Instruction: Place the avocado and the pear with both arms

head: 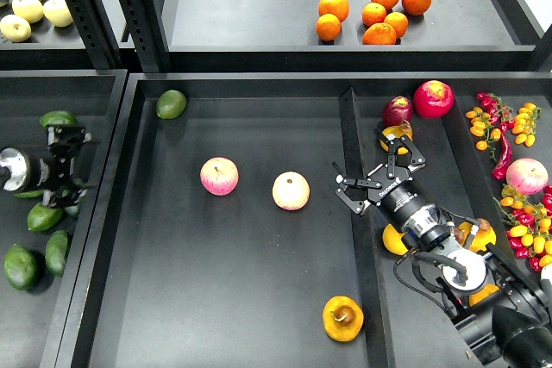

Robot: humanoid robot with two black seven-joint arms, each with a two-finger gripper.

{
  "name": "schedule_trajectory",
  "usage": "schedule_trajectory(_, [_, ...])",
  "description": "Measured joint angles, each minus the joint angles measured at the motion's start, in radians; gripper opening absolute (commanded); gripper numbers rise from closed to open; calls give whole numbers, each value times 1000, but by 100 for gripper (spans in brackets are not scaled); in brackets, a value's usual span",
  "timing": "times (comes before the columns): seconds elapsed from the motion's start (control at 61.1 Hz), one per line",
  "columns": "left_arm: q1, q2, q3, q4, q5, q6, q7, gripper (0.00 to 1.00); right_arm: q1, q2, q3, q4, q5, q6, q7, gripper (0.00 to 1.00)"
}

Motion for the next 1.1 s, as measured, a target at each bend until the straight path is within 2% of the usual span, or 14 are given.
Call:
schedule_trajectory(0.131, [31,-55,-79,-90,-29,0,0,89,0,0,0,-1,0,0,-1,99])
schedule_trajectory(0.311, [65,-119,-152,-146,-31,0,0,89,0,0,0,-1,0,0,-1,99])
schedule_trajectory(0.622, [153,-254,-345,-194,-31,0,0,89,0,0,1,0,0,0,0,99])
schedule_trajectory(1.096, [302,-486,-506,-234,-30,0,0,96,0,0,2,-1,0,0,2,99])
